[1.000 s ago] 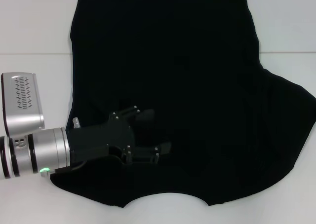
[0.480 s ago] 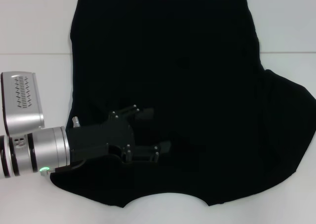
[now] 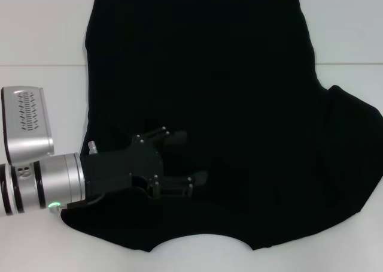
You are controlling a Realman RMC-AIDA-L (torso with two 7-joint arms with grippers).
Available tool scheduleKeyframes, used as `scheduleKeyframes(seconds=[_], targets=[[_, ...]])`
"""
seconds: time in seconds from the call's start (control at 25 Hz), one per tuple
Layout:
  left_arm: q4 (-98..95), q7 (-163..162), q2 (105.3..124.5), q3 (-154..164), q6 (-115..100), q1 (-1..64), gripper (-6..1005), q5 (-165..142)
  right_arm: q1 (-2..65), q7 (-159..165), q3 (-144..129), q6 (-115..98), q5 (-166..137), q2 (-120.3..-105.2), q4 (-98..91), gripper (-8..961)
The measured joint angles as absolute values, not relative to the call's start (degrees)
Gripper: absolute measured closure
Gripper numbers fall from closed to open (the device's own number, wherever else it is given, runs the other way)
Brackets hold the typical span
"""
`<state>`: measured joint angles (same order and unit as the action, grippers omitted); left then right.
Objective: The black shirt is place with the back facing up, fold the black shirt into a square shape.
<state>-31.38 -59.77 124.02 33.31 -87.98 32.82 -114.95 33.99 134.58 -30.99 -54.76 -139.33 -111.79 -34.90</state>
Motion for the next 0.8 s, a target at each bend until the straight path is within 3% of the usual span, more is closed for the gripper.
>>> scheduleKeyframes(seconds=[0.8], targets=[[-31.4,-59.8,124.02,33.3,-88.0,32.7,50,-115.0,32.5,133.0,-28.2,-55.1,-137.7,-111.95,-35.0,954]])
